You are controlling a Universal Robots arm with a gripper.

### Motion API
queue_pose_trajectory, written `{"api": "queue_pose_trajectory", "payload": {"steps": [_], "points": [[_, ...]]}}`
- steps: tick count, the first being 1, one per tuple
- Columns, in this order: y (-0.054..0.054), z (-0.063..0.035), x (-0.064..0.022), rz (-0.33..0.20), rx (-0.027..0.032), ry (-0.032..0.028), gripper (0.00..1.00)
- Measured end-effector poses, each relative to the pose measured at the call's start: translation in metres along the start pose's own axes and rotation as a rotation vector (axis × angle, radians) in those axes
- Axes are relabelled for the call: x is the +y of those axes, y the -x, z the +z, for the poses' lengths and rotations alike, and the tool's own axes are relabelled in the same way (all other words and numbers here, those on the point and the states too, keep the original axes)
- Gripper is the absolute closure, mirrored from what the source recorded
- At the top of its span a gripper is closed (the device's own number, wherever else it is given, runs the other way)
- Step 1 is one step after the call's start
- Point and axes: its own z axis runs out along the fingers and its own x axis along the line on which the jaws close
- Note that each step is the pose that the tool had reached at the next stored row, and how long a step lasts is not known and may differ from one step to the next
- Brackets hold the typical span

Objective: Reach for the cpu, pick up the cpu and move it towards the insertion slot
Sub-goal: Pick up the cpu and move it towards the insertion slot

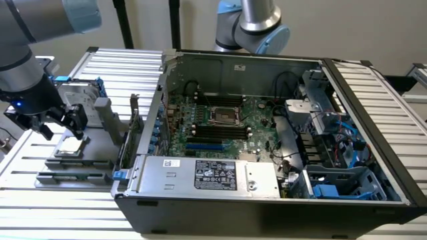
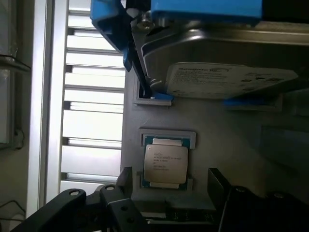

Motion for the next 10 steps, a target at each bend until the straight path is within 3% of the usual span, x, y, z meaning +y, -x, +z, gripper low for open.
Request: {"api": "queue_pose_trajectory", "payload": {"steps": [1, 10], "points": [[-0.0003, 0.0018, -0.0001, 0.005, -0.0002, -0.0002, 0.27], [-0.0006, 0.0112, -0.0004, 0.051, -0.0009, -0.0073, 0.27]]}}
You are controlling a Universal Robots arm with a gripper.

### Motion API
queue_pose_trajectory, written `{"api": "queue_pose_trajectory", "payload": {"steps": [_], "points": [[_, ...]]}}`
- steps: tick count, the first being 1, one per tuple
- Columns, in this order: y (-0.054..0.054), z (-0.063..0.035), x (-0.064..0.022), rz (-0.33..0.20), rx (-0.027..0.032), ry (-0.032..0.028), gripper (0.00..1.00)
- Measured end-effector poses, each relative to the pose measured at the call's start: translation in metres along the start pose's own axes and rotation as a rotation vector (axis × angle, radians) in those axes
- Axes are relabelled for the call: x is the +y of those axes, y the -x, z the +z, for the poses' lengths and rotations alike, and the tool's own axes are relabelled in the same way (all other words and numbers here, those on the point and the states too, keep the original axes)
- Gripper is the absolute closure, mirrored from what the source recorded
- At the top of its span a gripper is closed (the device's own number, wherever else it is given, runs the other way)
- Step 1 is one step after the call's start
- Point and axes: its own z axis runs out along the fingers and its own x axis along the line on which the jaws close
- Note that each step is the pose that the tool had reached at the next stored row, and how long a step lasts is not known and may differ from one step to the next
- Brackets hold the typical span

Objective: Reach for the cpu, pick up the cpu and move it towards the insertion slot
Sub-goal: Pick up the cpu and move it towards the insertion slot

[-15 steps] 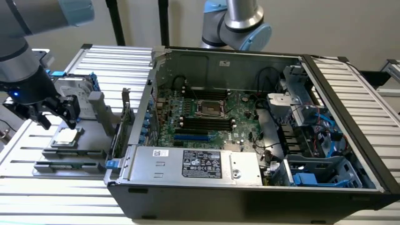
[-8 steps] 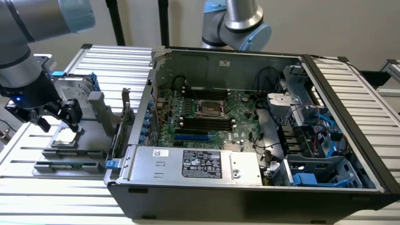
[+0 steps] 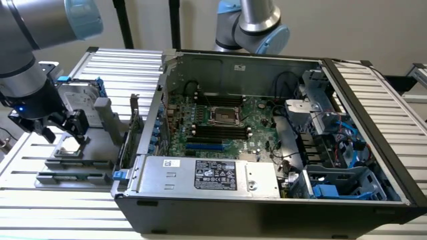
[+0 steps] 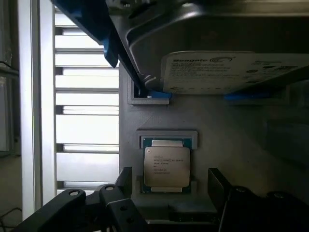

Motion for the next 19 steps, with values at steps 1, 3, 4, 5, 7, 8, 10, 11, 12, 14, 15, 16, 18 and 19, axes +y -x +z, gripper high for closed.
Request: {"api": "queue_pose_trajectory", "payload": {"steps": [1, 3, 4, 5, 7, 8, 10, 11, 12, 14, 15, 16, 18, 19], "points": [[0.0000, 0.0007, 0.0000, 0.000, 0.0002, -0.0014, 0.27], [-0.0001, 0.0023, 0.0001, 0.000, 0.0006, -0.0065, 0.27], [0.0000, 0.0027, 0.0001, 0.000, 0.0010, -0.0098, 0.27], [0.0000, 0.0027, 0.0000, 0.000, 0.0010, -0.0115, 0.27], [0.0000, 0.0032, 0.0000, 0.000, 0.0008, -0.0131, 0.27], [0.0000, 0.0039, 0.0001, 0.000, 0.0008, -0.0137, 0.27], [0.0000, 0.0047, 0.0000, 0.000, 0.0009, -0.0149, 0.27], [0.0000, 0.0050, 0.0000, 0.000, 0.0010, -0.0156, 0.27], [0.0000, 0.0055, 0.0001, 0.000, 0.0010, -0.0159, 0.27], [0.0000, 0.0066, 0.0001, 0.000, 0.0009, -0.0161, 0.27], [0.0000, 0.0072, 0.0002, 0.000, 0.0008, -0.0161, 0.27], [0.0000, 0.0077, 0.0002, 0.000, 0.0009, -0.0162, 0.27], [0.0000, 0.0089, 0.0003, 0.000, 0.0009, -0.0162, 0.27], [0.0000, 0.0096, 0.0005, 0.000, 0.0008, -0.0161, 0.27]]}}
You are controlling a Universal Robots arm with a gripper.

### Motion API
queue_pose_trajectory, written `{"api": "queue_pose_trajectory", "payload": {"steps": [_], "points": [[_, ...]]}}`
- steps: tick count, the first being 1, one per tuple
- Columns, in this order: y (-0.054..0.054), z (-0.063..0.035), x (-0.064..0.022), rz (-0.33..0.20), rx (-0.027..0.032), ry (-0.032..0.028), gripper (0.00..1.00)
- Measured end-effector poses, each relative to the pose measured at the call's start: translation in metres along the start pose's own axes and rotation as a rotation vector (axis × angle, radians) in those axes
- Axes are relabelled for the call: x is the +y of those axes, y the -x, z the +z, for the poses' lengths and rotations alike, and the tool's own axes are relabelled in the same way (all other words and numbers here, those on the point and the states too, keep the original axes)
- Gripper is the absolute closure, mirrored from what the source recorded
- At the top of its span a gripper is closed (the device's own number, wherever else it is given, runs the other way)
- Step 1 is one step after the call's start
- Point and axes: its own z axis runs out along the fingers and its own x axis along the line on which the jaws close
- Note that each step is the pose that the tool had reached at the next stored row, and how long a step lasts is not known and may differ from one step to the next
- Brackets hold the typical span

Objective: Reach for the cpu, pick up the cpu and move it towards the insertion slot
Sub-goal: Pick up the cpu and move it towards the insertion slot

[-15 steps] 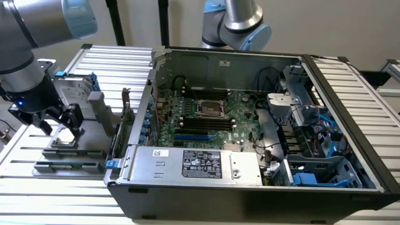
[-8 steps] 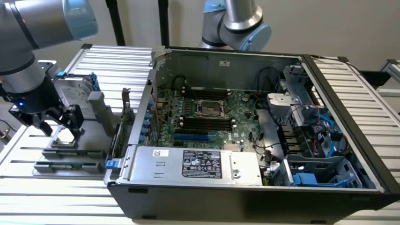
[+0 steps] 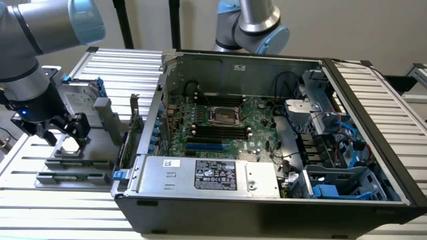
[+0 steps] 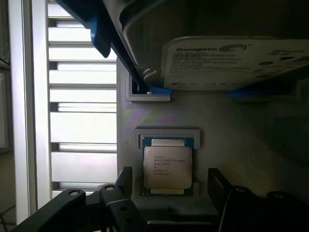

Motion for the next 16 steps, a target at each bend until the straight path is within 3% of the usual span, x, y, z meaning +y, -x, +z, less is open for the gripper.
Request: {"api": "queue_pose_trajectory", "payload": {"steps": [16], "points": [[-0.0012, 0.0061, 0.0038, 0.000, 0.0001, 0.0000, 0.27]]}}
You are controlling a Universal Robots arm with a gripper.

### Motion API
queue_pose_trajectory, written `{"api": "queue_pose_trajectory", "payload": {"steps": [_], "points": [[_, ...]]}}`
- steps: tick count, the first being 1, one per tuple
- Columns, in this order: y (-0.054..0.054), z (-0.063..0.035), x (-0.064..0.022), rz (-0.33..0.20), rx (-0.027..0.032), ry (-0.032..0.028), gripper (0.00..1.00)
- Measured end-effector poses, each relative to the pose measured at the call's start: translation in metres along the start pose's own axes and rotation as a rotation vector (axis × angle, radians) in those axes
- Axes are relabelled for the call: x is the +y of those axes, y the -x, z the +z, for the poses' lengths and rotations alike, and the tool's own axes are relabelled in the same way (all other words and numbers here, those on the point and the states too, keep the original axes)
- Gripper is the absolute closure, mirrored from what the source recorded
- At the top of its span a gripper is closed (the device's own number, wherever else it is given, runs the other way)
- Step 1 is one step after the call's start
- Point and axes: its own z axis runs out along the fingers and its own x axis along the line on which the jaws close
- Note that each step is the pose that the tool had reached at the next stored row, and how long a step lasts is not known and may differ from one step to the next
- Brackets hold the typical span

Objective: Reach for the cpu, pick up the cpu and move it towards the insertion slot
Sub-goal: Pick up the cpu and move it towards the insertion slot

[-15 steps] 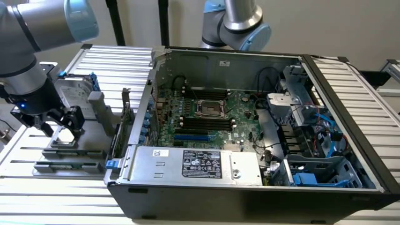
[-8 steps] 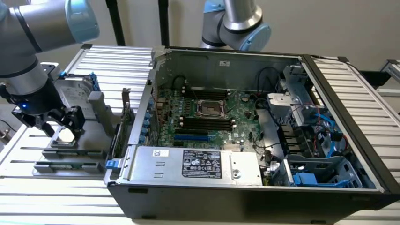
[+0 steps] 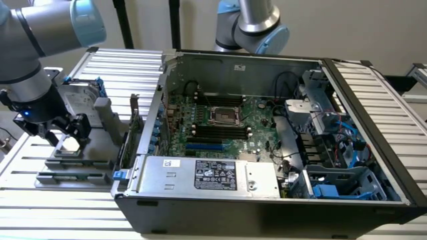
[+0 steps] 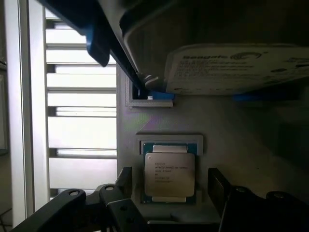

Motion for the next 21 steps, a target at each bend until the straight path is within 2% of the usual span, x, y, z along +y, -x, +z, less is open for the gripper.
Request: {"api": "queue_pose_trajectory", "payload": {"steps": [21], "points": [[-0.0002, 0.0054, 0.0027, 0.000, 0.0001, -0.0001, 0.27]]}}
